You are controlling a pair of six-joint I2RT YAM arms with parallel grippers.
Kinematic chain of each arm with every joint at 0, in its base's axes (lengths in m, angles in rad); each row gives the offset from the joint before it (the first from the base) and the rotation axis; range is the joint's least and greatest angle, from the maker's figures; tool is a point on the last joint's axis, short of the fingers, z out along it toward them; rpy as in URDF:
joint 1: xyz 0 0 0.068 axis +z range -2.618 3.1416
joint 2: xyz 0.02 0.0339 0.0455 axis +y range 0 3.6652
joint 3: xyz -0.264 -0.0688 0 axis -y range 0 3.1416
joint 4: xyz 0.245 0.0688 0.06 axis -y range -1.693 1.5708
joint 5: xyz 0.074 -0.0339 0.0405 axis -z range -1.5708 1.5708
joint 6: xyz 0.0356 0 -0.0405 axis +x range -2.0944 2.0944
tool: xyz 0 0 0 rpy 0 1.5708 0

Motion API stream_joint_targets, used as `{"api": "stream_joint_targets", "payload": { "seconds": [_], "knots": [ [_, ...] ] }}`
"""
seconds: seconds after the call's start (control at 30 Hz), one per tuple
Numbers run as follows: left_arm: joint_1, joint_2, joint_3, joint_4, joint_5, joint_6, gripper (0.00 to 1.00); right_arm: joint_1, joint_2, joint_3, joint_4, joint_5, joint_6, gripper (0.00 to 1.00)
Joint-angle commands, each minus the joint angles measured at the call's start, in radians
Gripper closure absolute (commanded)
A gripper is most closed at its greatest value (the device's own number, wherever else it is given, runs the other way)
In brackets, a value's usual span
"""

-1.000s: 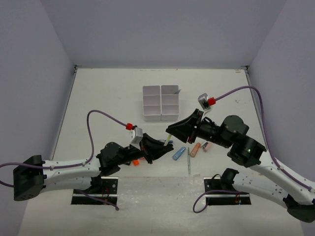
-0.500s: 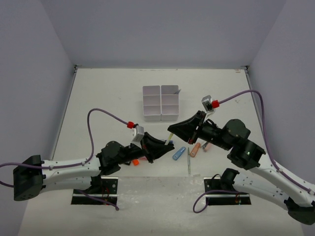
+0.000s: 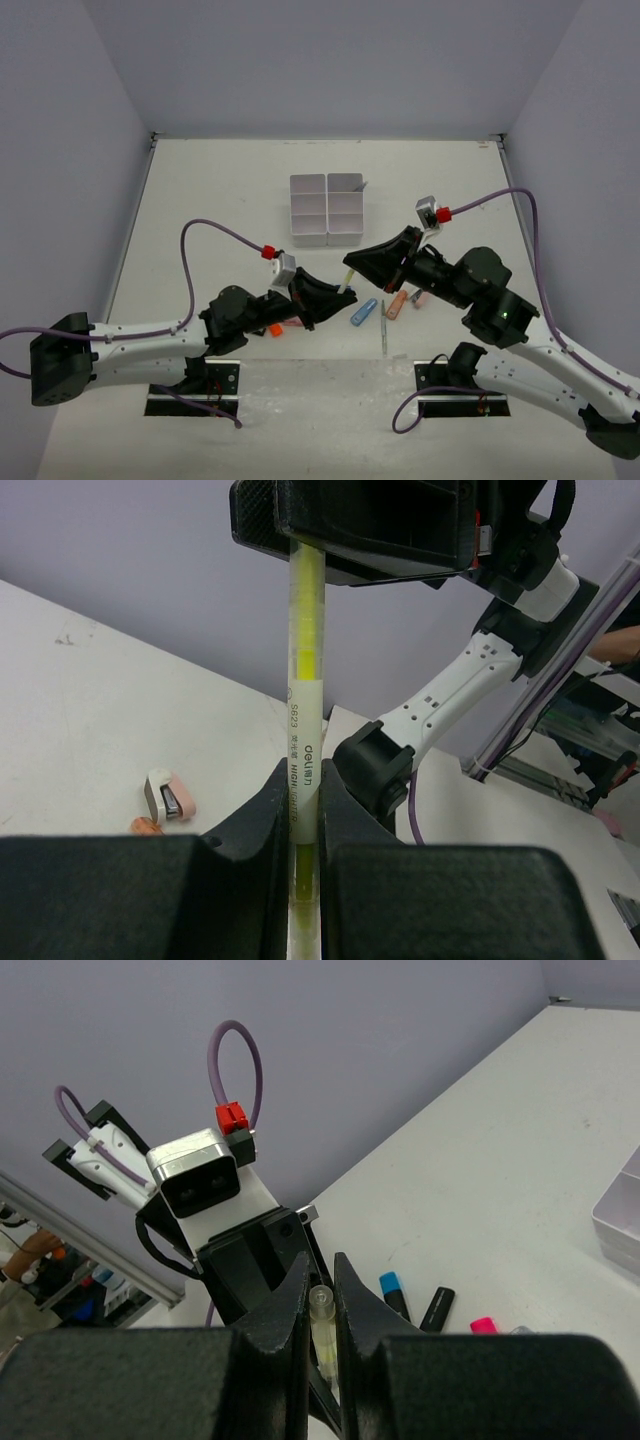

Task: Sort the stationery into containers
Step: Close the pen cap on the pen.

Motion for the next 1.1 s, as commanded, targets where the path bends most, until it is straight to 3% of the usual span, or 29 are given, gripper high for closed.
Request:
{"api": "stream_joint_targets", "payload": {
  "seconds": [0.0, 0.67, 0.77, 0.9, 1.07],
  "knots": [
    [0.003, 0.022, 0.027, 0.030, -0.046, -0.022, 1.00, 0.009, -0.013, 0.024, 0.078, 0.012, 0.002, 1.00],
    [0.003, 0.038, 0.005, 0.040, -0.072, -0.043, 1.00, 0.007, 0.007, 0.078, 0.030, 0.025, -0.036, 1.00],
    [0.003, 0.016, 0.009, 0.033, -0.082, -0.034, 1.00, 0.009, 0.019, 0.052, 0.052, -0.022, -0.022, 0.64],
    [0.003, -0.005, 0.036, -0.005, -0.085, -0.010, 1.00, 0.009, 0.021, 0.025, 0.071, -0.045, -0.003, 0.60],
    [0.005, -0.012, 0.052, -0.026, -0.095, 0.002, 1.00, 0.009, 0.034, 0.014, 0.075, -0.062, 0.014, 0.62]
  ]
}}
